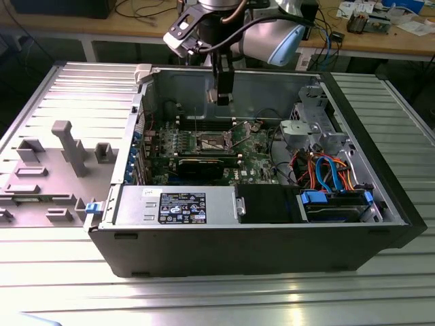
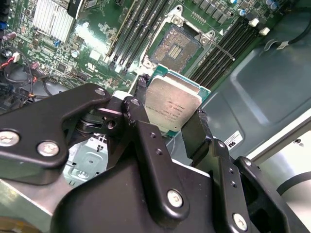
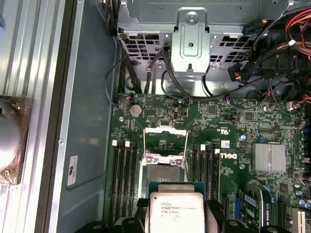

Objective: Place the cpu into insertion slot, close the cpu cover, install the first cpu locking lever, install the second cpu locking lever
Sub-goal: 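Place the cpu into insertion slot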

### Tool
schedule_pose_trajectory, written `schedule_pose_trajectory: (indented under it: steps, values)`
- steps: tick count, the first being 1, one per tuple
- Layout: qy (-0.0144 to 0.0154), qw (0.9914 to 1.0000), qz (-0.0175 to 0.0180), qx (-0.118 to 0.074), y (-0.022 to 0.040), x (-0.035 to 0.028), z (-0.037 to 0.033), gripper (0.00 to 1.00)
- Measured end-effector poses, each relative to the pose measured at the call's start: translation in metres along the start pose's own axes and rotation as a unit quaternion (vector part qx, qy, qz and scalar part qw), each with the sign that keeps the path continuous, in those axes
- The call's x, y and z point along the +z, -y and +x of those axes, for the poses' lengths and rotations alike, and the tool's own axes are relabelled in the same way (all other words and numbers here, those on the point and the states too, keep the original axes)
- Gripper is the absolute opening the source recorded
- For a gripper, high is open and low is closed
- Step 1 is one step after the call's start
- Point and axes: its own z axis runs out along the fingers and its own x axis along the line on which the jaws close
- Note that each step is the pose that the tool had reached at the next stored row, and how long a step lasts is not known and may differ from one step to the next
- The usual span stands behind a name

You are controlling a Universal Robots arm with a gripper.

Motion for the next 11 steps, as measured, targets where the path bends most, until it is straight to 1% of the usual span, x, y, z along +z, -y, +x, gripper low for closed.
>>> schedule_pose_trajectory:
  steps: [4, 6, 11]
  values:
    - [0.0000, 1.00000, 0.0000, 0.000, 0.0003, 0.0032, -0.0001, 0.54]
    - [0.0000, 1.00000, 0.0000, 0.000, 0.0005, 0.0058, -0.0001, 0.54]
    - [0.0000, 1.00000, -0.0001, 0.001, 0.0005, 0.0064, 0.0000, 0.54]
